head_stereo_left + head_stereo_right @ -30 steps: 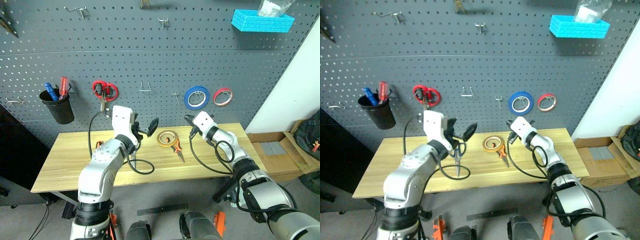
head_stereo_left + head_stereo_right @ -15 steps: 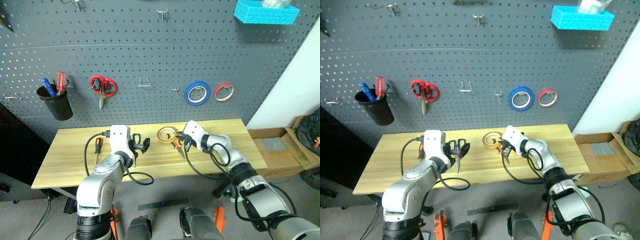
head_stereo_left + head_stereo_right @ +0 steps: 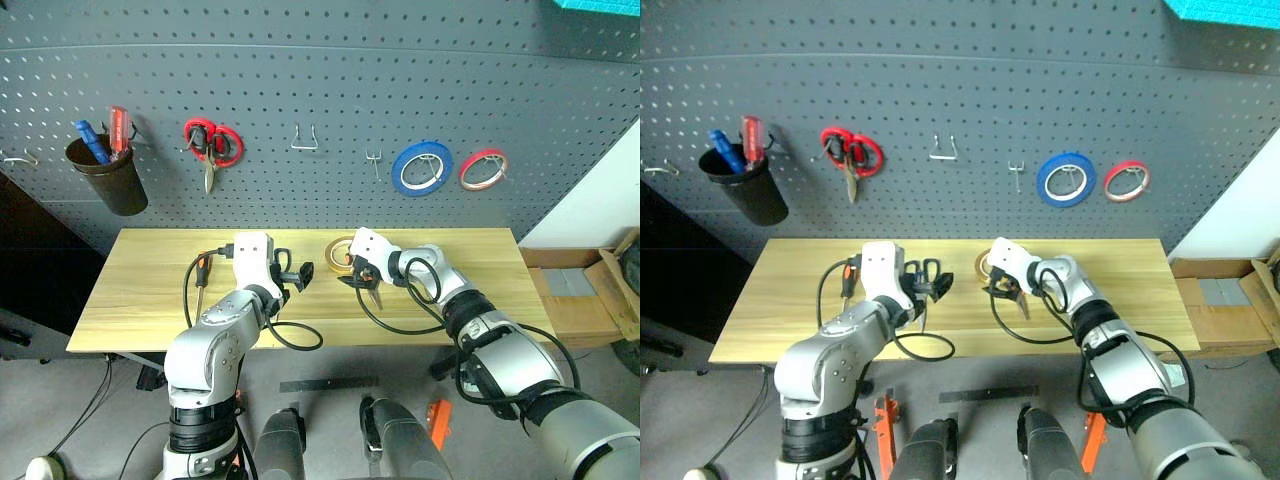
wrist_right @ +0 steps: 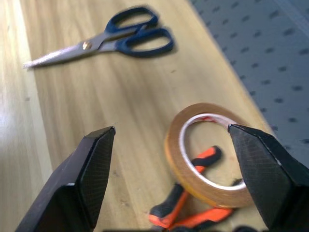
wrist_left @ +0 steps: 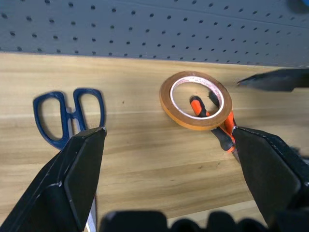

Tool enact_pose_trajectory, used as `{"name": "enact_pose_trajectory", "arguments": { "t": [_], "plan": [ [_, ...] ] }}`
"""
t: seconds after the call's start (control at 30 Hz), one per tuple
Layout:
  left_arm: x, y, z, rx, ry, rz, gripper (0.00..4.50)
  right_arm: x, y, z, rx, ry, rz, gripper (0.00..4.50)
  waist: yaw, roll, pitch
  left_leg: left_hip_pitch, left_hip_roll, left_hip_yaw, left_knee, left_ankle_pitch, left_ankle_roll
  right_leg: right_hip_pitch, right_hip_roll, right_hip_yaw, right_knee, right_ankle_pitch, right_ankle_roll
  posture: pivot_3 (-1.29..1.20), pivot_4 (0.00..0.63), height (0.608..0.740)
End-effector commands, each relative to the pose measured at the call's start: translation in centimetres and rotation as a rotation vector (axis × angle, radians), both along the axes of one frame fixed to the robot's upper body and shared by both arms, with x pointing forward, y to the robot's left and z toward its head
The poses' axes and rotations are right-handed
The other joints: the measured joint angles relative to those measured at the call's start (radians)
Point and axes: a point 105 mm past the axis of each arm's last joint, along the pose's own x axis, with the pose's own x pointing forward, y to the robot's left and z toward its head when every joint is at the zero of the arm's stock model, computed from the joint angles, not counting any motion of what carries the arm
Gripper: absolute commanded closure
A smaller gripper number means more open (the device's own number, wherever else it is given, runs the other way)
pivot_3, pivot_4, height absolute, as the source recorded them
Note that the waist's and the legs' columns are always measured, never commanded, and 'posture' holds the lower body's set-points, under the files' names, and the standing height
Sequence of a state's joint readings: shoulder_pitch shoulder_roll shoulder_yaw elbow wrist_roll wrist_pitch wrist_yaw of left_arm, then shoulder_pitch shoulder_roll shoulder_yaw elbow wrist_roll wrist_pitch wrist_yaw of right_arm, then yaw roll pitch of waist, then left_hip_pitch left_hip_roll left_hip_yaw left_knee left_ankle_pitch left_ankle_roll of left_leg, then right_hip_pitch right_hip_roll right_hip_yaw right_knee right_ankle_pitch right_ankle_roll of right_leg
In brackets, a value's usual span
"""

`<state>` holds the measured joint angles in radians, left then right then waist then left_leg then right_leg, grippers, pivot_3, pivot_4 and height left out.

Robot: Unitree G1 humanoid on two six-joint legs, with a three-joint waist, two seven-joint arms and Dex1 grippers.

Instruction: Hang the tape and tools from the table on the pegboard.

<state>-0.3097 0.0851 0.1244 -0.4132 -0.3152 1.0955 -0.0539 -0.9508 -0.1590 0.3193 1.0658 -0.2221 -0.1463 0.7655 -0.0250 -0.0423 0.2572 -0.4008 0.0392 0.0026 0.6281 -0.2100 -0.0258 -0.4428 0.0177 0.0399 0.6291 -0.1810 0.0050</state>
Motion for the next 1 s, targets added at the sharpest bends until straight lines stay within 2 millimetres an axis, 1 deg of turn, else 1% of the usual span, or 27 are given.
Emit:
{"name": "enact_pose_trajectory", "arguments": {
  "t": [0.03, 0.2, 0.27, 0.37, 0.57, 0.73, 0.9, 1.0],
  "plan": [
    [-0.1, -0.6, 0.5, -0.026, -0.011, -0.017, 0.0, 0.3, 0.0, 0.1, -0.031, -0.016, 0.009, 0.39, 0.001, 0.0, 0.005, 0.0, 0.0, 0.0, 0.0, 0.0, 0.0, 0.0, 0.0, 0.0, 0.0, 0.0, 0.0, 0.11, 0.305, 0.74],
    [-0.9, -0.6, 0.1, -0.027, 0.001, -0.026, 0.0, 0.7, -0.6, -0.3, -0.043, 0.002, -0.04, 0.39, -0.001, 0.0, 0.025, 0.0, 0.0, 0.0, 0.0, 0.0, 0.0, 0.0, -0.001, 0.0, 0.0, -0.001, 0.001, 0.11, 0.314, 0.74],
    [-1.2, -0.6, -0.1, -0.026, 0.007, -0.026, 0.0, 1.0, -0.8, -0.2, -0.03, 0.018, -0.084, 0.39, -0.001, 0.0, 0.028, 0.0, 0.0, 0.0, 0.0, 0.0, 0.0, 0.0, -0.001, 0.0, 0.0, -0.001, 0.001, 0.12, 0.316, 0.74],
    [-1.5, -0.7, 0.0, -0.026, 0.008, -0.029, 0.0, 1.6, -0.9, 0.1, -0.001, 0.038, -0.15, 0.39, 0.0, -0.001, 0.041, 0.0, 0.0, -0.001, 0.0, 0.0, 0.0, 0.0, -0.001, -0.001, 0.0, 0.0, 0.001, 0.14, 0.328, 0.74],
    [-2.2, -0.6, 0.0, -0.026, 0.013, -0.023, 0.0, 2.7, -1.1, 1.3, 0.058, 0.039, -0.235, 0.39, 0.001, 0.0, 0.048, -0.002, 0.0, -0.001, 0.0, 0.0, 0.0, -0.001, -0.001, -0.001, -0.001, -0.001, 0.002, 0.15, 0.333, 0.74],
    [-2.7, -0.4, 0.5, -0.027, 0.004, -0.017, 0.0, 2.8, -1.0, 1.7, 0.07, 0.034, -0.243, 0.39, 0.003, 0.0, 0.051, -0.008, 0.0, -0.001, 0.0, 0.0, -0.001, -0.006, -0.001, -0.001, -0.001, 0.0, 0.002, 0.15, 0.349, 0.74],
    [-2.6, 0.0, 1.5, -0.029, -0.013, -0.009, 0.0, 2.7, -0.9, 1.5, 0.073, 0.042, -0.242, 0.39, 0.003, 0.0, 0.069, -0.009, 0.0, -0.001, 0.0, 0.0, -0.001, -0.008, -0.001, -0.001, -0.001, 0.0, 0.002, 0.16, 0.371, 0.74],
    [-2.7, 0.1, 1.9, -0.028, -0.018, -0.009, 0.0, 2.7, -0.8, 1.4, 0.073, 0.046, -0.235, 0.39, 0.003, 0.0, 0.073, -0.015, 0.0, -0.002, 0.001, 0.0, -0.001, -0.013, -0.001, -0.002, 0.0, 0.0, 0.002, 0.16, 0.384, 0.74]
  ]
}}
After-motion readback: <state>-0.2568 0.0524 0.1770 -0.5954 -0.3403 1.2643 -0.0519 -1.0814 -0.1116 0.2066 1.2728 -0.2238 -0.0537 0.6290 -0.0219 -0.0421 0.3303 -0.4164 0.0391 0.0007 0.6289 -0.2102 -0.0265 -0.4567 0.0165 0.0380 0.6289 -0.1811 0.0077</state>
